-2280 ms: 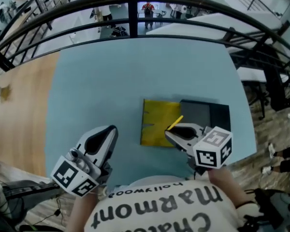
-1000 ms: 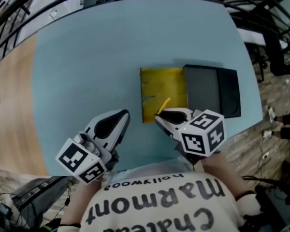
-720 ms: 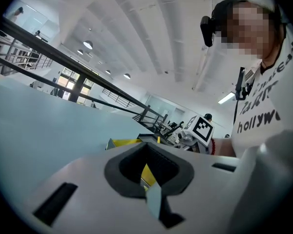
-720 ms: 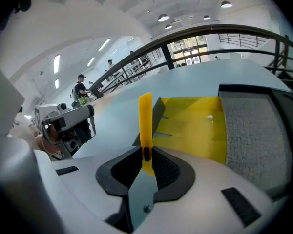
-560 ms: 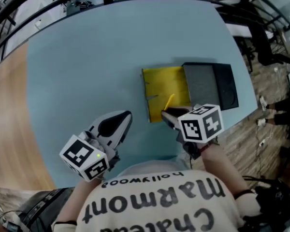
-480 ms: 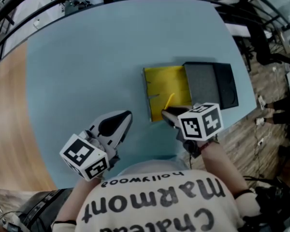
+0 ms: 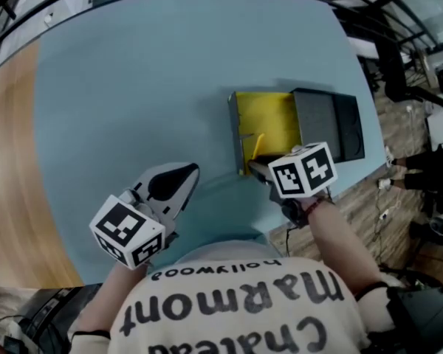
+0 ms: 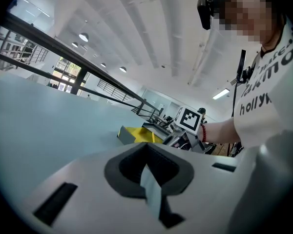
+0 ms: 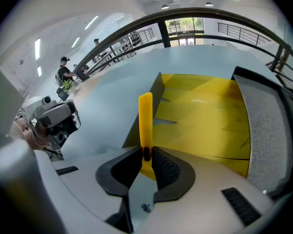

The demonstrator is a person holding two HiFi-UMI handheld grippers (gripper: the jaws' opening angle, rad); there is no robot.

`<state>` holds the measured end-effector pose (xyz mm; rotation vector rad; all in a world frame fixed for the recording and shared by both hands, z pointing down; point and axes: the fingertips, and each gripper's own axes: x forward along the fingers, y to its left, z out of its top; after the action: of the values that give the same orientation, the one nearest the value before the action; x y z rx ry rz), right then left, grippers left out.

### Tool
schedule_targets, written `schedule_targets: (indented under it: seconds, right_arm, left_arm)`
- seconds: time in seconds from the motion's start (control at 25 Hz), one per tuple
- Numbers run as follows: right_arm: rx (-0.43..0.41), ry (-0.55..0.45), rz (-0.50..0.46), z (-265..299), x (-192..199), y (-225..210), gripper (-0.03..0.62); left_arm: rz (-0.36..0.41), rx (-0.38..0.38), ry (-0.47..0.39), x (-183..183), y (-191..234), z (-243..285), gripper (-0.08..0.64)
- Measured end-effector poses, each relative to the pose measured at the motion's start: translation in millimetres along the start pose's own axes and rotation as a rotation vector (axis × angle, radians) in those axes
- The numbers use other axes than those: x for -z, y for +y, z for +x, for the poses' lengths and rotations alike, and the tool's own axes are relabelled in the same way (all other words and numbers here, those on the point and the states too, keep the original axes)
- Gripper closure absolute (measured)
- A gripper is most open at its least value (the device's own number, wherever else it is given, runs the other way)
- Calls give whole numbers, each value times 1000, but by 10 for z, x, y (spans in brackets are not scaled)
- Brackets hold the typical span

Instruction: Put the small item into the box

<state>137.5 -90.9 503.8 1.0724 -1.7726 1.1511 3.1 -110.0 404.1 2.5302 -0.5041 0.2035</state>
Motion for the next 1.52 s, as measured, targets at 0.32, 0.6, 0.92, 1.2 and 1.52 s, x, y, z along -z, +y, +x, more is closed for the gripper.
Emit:
schedule_targets:
  seconds: [0.32,0.6,0.92,1.2,1.52]
  right_arm:
    - [32,54,9,109,4,-40,514]
    - [80,86,-11,105,52,-159,514]
    - [87,128,-16,117,54,-173,514]
    - [64,181,-2,142,81,-156,514]
    - [70,211,11,150,90,-176,514]
  left_arm:
    - [19,4,3,93,118,-85,558]
    - [-4,10,3,145,93,-34,558]
    - [-7,8,14,149,99,-57,558]
    - [-20,13,8,194,78,-64,558]
    - [-29,7,6,231,89,-97,558]
